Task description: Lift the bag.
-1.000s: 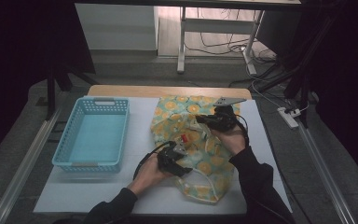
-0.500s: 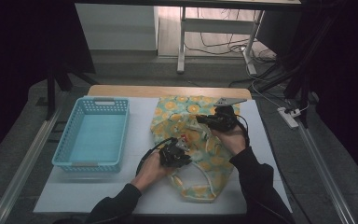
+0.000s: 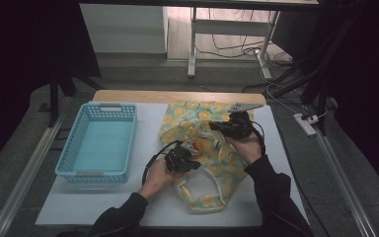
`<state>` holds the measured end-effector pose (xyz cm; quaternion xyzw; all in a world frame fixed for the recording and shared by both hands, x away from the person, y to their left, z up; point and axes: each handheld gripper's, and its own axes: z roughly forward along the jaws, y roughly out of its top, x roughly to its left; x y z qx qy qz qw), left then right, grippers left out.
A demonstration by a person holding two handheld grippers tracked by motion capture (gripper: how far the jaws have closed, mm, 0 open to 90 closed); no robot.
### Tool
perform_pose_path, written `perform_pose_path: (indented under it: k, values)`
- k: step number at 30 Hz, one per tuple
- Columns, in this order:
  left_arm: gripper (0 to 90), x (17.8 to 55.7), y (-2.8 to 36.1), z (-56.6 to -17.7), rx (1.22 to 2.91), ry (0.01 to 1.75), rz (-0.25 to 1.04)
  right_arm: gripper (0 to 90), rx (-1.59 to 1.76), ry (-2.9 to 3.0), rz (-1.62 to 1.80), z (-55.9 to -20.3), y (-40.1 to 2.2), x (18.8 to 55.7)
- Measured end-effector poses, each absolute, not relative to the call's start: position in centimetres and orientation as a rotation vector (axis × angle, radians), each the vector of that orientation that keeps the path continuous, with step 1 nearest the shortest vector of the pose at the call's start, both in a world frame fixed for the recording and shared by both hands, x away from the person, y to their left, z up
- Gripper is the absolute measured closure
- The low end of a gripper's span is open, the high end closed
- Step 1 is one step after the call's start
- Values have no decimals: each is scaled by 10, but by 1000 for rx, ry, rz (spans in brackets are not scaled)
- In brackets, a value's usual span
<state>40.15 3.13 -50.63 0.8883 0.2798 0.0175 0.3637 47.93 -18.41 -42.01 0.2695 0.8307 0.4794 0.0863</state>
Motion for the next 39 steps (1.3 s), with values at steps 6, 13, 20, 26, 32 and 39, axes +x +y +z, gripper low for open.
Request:
perform_pose_path:
  k: [6,13,20,26,32,39]
  values:
    - [900,398,39,-483,2260,691,44,898,801,2473,1433,-414,-185,479]
    - [900,396,47,-461,2222,668,35,898,787,2476,1448,-404,-184,479]
    - [900,398,61,-438,2163,663,35,898,777,2477,1477,-392,-182,480]
    - [900,399,71,-414,2126,647,70,898,746,2469,1496,-376,-179,480]
    - [900,401,79,-385,2081,641,139,899,711,2456,1529,-358,-174,477]
    - [900,404,89,-352,2038,633,198,899,698,2433,1568,-342,-174,478]
